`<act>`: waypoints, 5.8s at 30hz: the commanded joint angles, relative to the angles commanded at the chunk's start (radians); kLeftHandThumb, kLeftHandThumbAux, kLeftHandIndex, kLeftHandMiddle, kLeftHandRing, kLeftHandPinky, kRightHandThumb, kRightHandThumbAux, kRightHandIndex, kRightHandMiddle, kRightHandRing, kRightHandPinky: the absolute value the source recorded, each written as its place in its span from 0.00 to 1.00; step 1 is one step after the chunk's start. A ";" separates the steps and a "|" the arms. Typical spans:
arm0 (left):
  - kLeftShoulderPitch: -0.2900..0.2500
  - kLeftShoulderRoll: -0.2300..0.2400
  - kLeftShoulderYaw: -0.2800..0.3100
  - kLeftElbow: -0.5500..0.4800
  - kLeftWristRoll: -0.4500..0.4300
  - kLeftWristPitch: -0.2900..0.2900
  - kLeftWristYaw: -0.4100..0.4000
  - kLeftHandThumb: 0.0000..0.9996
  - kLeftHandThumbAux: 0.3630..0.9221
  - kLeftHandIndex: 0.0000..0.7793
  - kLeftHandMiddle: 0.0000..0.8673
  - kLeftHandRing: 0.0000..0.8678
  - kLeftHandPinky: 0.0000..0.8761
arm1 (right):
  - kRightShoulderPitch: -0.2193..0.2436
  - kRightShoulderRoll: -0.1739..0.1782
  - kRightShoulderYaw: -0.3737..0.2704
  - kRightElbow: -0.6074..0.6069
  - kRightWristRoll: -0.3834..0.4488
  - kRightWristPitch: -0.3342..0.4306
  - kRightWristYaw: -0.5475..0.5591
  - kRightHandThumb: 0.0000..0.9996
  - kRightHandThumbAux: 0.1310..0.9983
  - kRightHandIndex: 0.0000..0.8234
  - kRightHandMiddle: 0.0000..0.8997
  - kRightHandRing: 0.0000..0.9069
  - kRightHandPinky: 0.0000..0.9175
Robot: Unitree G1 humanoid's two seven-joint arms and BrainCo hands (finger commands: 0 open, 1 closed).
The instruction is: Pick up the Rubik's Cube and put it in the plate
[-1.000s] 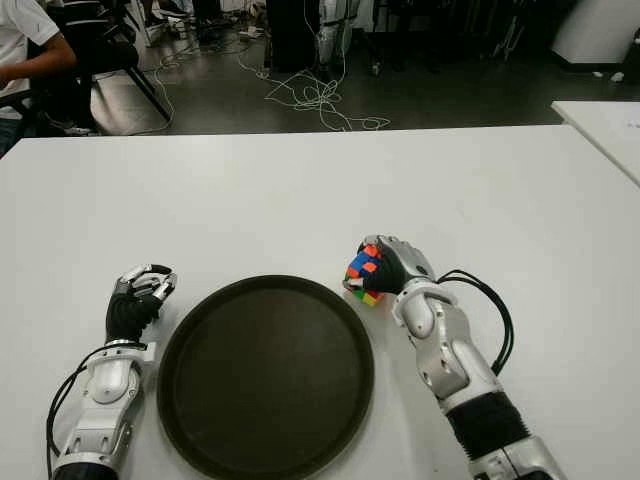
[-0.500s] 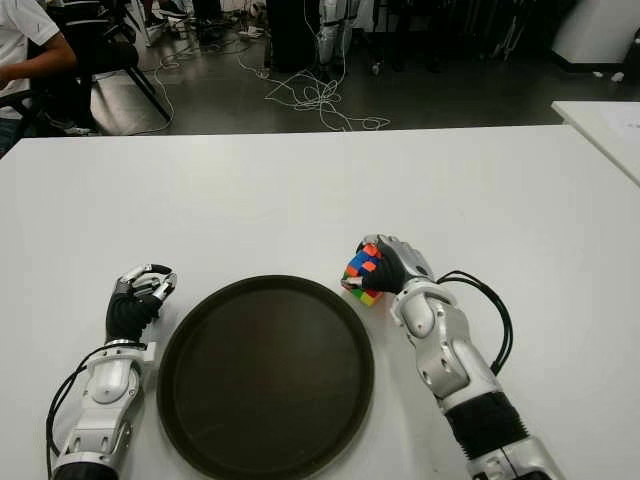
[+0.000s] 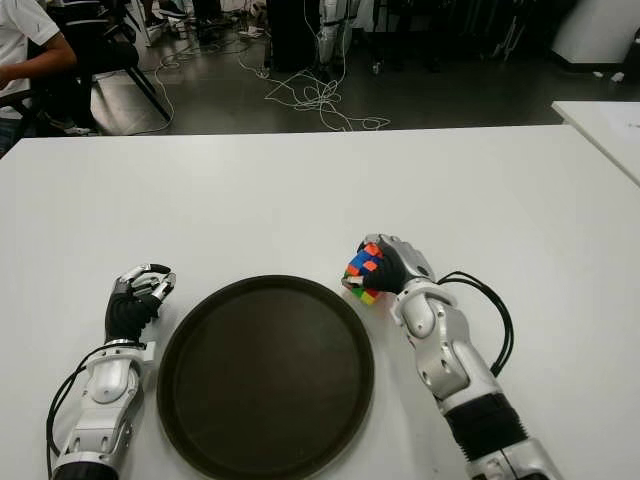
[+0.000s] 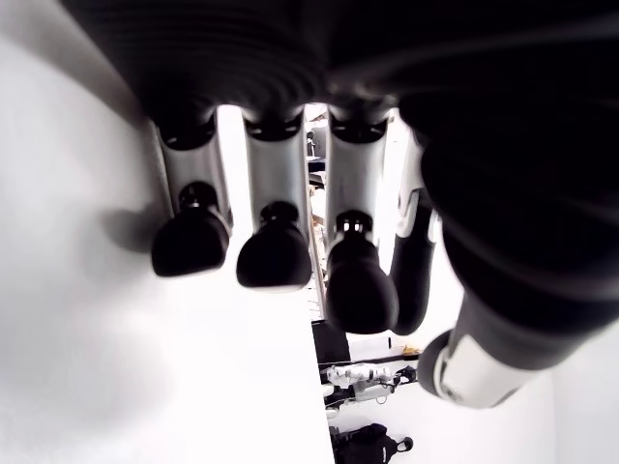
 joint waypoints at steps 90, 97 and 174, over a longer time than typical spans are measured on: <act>-0.003 -0.014 -0.014 -0.008 0.056 -0.004 0.080 0.70 0.62 0.57 0.93 0.95 0.91 | -0.097 -0.054 0.265 -0.340 0.049 -0.287 0.502 0.00 0.91 0.86 0.90 0.90 0.86; -0.010 -0.007 -0.016 0.006 0.051 -0.006 0.067 0.70 0.62 0.57 0.93 0.95 0.91 | -0.107 -0.063 0.306 -0.304 -0.040 -0.303 0.502 0.13 0.90 0.85 0.90 0.90 0.87; 0.010 -0.020 -0.020 -0.065 0.034 0.059 0.064 0.71 0.62 0.57 0.94 0.95 0.92 | -0.047 0.072 0.300 -0.110 0.066 -0.398 0.380 0.03 0.95 0.79 0.87 0.87 0.83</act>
